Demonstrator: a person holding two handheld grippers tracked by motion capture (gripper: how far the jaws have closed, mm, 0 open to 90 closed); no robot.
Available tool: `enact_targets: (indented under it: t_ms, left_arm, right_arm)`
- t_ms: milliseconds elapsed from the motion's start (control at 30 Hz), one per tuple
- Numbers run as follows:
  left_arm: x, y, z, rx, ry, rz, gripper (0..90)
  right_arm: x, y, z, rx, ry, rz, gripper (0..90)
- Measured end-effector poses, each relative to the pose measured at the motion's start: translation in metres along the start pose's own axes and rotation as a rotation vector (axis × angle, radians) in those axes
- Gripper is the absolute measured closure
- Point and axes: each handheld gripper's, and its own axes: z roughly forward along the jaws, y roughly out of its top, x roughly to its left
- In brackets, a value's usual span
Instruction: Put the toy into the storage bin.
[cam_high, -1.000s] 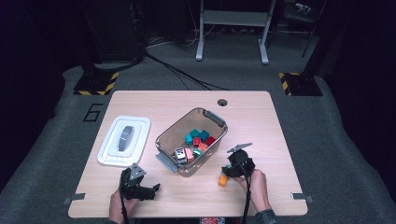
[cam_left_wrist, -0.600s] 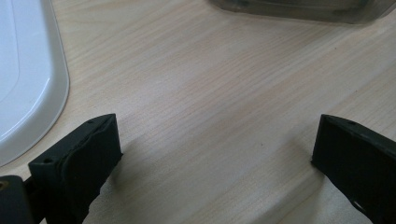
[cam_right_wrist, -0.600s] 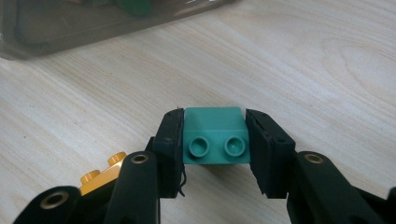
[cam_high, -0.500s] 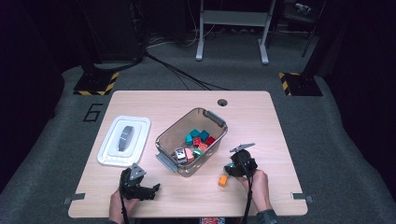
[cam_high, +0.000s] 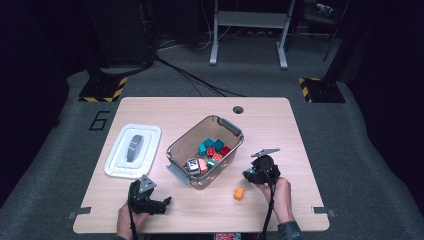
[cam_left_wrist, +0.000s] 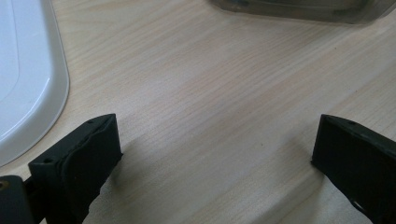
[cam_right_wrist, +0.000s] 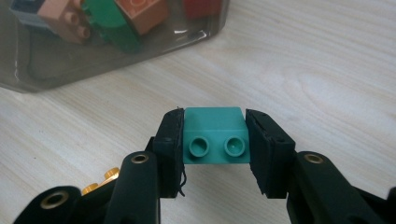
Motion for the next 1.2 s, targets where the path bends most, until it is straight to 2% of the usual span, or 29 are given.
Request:
enact_targets:
  t_ms: [333,533,1200]
  left_arm:
    - [0.001,0.0,0.0,0.002,0.003,0.012,0.9]
    - [0.0,0.0,0.0,0.001,0.001,0.006,0.9]
    - [0.0,0.0,0.0,0.0,0.001,0.002,0.9]
  right_arm:
    - [-0.004,0.012,-0.012,-0.027,-0.02,-0.014,58.7]
    - [-0.005,0.018,-0.018,-0.044,-0.023,-0.007,58.7]
    - [-0.005,0.044,-0.042,-0.097,-0.048,-0.044,58.8]
